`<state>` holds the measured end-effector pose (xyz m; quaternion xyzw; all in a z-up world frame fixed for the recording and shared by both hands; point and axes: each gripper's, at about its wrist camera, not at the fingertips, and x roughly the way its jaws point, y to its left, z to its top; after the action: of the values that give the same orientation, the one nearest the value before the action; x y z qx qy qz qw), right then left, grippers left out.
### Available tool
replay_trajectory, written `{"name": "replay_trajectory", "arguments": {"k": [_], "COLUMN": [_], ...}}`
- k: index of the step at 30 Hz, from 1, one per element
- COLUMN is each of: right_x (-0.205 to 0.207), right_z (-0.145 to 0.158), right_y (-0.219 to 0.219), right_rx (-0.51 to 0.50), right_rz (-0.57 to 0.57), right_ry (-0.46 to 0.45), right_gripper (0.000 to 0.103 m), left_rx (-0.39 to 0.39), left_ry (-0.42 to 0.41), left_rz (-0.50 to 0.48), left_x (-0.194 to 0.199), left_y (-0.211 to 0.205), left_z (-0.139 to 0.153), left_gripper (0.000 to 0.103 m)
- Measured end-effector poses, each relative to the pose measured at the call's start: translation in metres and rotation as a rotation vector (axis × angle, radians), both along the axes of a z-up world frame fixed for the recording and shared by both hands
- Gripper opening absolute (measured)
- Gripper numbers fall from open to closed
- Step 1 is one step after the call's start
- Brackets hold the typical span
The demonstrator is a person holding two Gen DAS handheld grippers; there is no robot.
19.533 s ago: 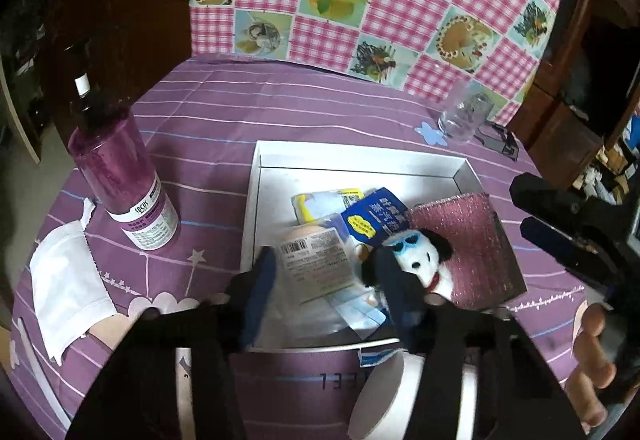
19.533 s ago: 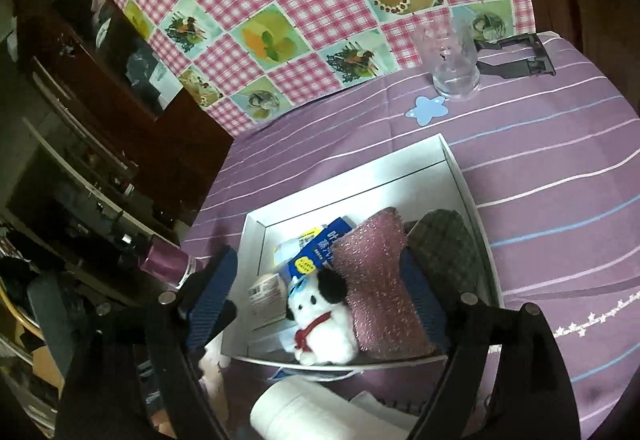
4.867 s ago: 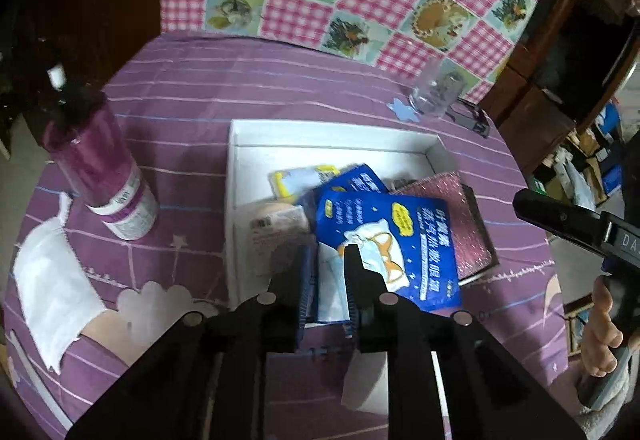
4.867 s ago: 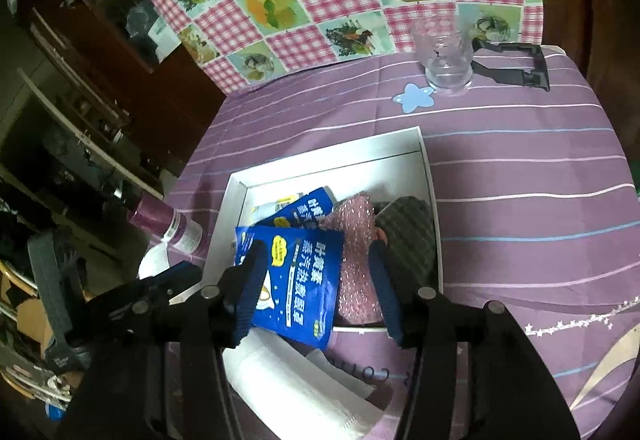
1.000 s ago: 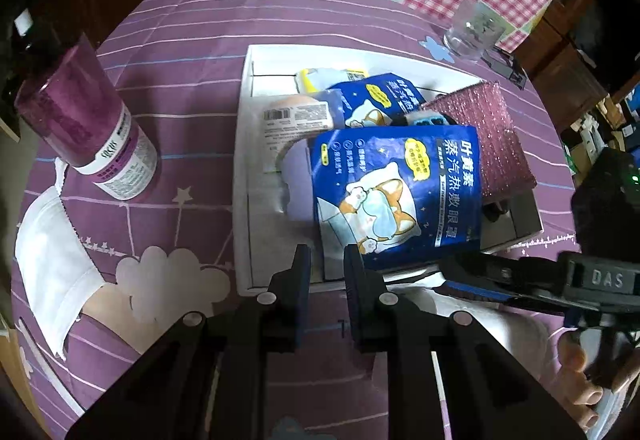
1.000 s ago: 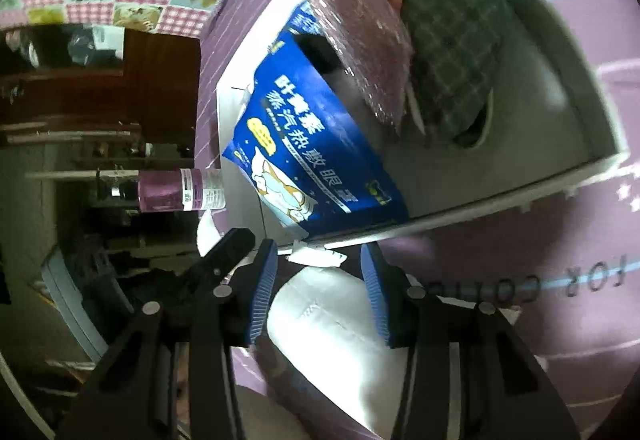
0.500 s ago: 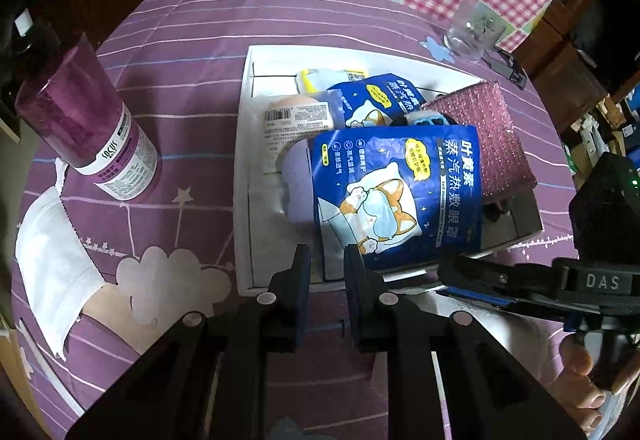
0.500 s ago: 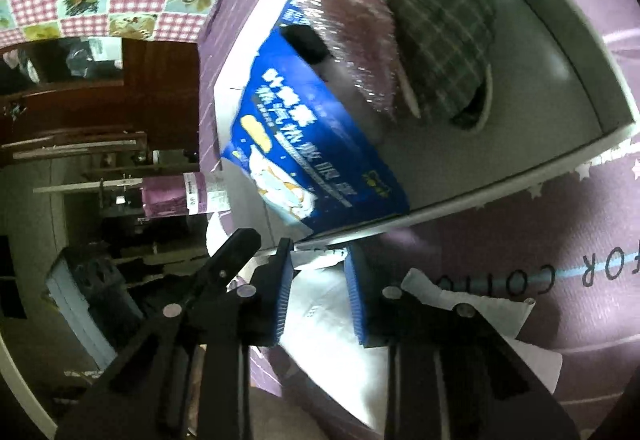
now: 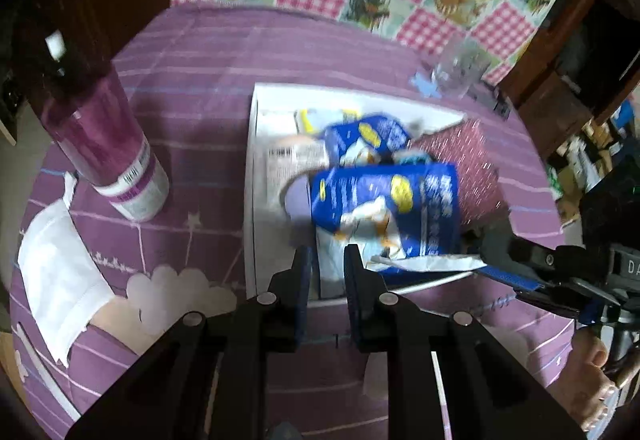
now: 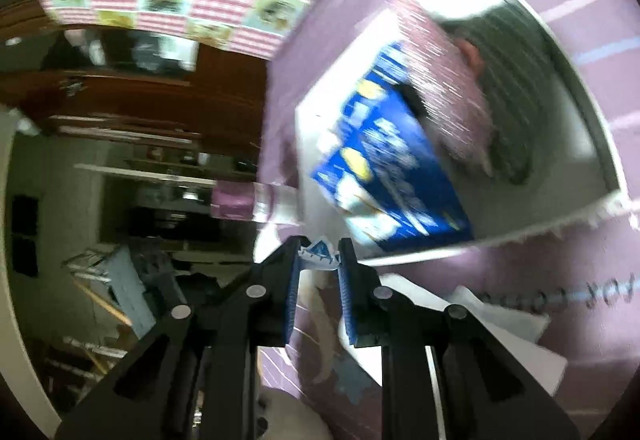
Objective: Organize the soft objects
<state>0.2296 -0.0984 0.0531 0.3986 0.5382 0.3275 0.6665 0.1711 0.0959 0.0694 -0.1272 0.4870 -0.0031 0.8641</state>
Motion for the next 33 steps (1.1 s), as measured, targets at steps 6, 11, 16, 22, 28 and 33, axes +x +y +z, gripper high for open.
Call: {"name": "replay_trajectory", "arguments": {"k": [6, 11, 16, 22, 28, 33], "right_x": [0.002, 0.000, -0.004, -0.035, -0.076, -0.095], "right_z": [0.009, 0.028, 0.051, 0.055, 0.034, 0.004], "right_y": [0.006, 0.007, -0.006, -0.041, -0.073, -0.074], "right_rx": [-0.078, -0.326, -0.395, -0.465, -0.438, -0.373], "right_rz": [-0.106, -0.150, -0.171, -0.174, -0.127, -0.092], "right_ry": [-0.161, -0.269, -0.304, -0.221, -0.055, 0.056], "right_gripper": [0.036, 0.060, 0.063, 0.063, 0.063, 0.063], "left_rx": [-0.012, 0.005, 0.030, 0.009, -0.005, 0.007], "left_ry": [-0.031, 0.023, 0.025, 0.047, 0.102, 0.150], "left_rz": [0.011, 0.011, -0.006, -0.038, -0.112, -0.115], "left_x": [0.000, 0.005, -0.001, -0.027, -0.046, -0.037], "left_y": [0.004, 0.001, -0.007, -0.014, -0.029, -0.038], "left_z": [0.005, -0.003, 0.003, 0.009, -0.013, -0.040], "left_gripper": [0.016, 0.016, 0.016, 0.016, 0.016, 0.015]}}
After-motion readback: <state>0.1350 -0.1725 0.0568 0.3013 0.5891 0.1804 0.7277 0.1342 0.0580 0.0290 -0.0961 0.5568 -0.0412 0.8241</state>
